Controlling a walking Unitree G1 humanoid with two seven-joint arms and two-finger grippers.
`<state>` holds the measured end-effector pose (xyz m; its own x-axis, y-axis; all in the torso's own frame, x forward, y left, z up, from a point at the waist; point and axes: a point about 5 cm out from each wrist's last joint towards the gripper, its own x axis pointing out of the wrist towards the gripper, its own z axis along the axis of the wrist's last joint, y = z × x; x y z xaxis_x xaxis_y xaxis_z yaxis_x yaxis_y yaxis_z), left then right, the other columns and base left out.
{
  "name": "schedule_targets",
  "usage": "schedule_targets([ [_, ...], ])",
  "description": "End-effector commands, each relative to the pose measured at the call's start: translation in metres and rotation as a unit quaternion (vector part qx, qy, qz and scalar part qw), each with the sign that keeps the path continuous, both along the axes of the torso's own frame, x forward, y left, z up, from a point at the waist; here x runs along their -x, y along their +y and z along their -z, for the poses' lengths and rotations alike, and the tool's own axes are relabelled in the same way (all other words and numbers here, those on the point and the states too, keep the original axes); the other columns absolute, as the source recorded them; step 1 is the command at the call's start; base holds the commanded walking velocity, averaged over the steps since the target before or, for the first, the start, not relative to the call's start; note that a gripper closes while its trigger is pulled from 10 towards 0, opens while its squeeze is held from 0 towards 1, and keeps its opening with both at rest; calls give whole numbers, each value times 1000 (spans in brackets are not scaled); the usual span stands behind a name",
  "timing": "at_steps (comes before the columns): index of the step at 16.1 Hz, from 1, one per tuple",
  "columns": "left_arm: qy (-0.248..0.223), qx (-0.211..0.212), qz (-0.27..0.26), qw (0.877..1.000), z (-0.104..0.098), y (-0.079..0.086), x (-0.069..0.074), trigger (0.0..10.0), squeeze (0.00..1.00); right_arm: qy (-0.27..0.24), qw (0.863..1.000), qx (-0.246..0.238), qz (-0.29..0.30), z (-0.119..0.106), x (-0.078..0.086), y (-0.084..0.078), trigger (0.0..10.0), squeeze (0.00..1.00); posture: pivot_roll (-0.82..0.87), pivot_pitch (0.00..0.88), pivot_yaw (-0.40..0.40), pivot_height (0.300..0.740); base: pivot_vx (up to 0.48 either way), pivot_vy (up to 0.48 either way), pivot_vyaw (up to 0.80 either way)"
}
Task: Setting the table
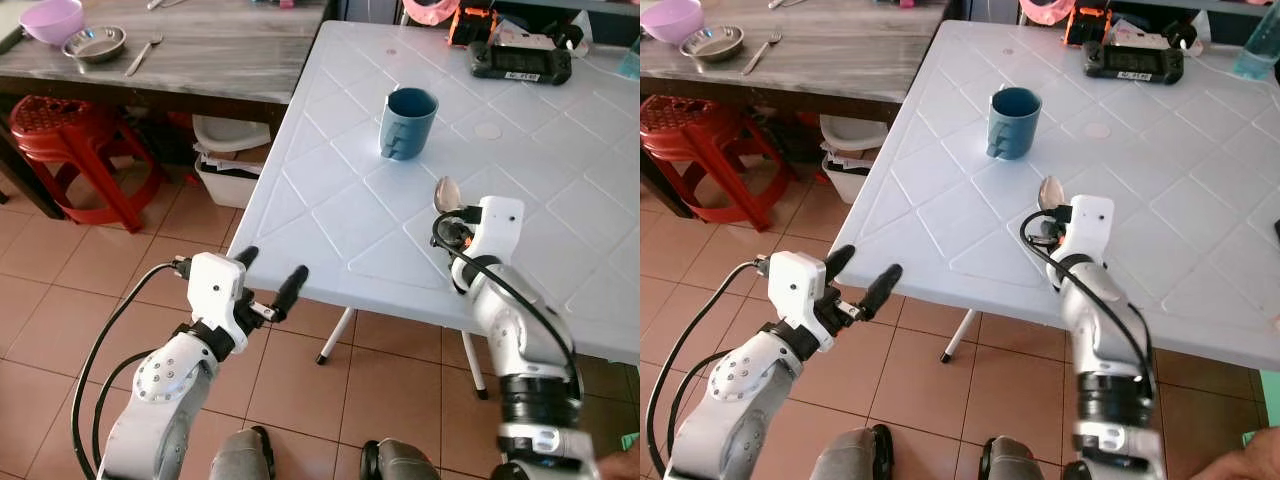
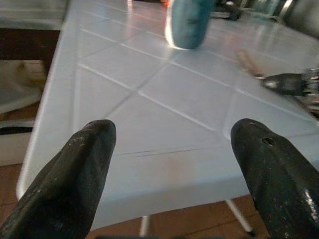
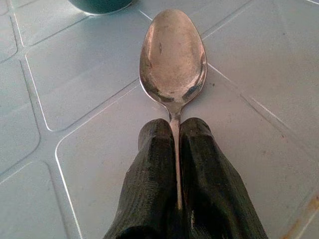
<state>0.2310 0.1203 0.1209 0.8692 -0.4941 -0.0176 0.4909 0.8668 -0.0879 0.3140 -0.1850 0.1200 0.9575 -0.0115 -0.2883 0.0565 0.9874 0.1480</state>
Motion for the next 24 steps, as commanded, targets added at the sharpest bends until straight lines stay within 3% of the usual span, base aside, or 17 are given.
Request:
schedule_targets([
  [1, 2, -11, -20, 1000, 2, 2, -4, 10000, 0, 31, 999, -14, 10, 15, 9, 2, 0, 0, 51, 87, 19, 740, 0, 0, 0],
  [3, 0, -2, -37, 999, 4, 3, -11, 10000, 0, -23, 999, -9, 33, 1, 14, 5, 0, 0, 35, 66, 11, 740, 0, 157, 0],
  [4, -3, 2, -41, 999, 4, 2, -13, 10000, 0, -40, 999, -5, 34, -3, 17, 7, 6078, 0, 25, 52, 7, 740, 0, 480, 0],
  [5, -3, 6, -46, 999, 4, 1, -16, 10000, 0, -51, 998, 2, 36, -6, 19, 9, 10000, 0, 18, 45, 5, 740, 0, 480, 0],
  [10, -25, 10, -61, 998, 3, -4, -28, 10000, 0, -96, 994, 26, 45, -13, 30, 14, 10000, 0, 2, 16, 1, 740, 0, 480, 0],
  [17, -47, 23, -59, 997, 1, -9, -35, 10000, 0, -127, 990, 42, 40, -24, 21, 16, 10000, 0, 2, 0, -8, 740, 0, 462, 0],
  [24, -58, 22, -47, 997, 1, -13, -36, 10000, 0, -139, 988, 49, 38, -25, 19, 16, 10000, 0, 1, 0, -2, 740, 364, 245, 0],
])
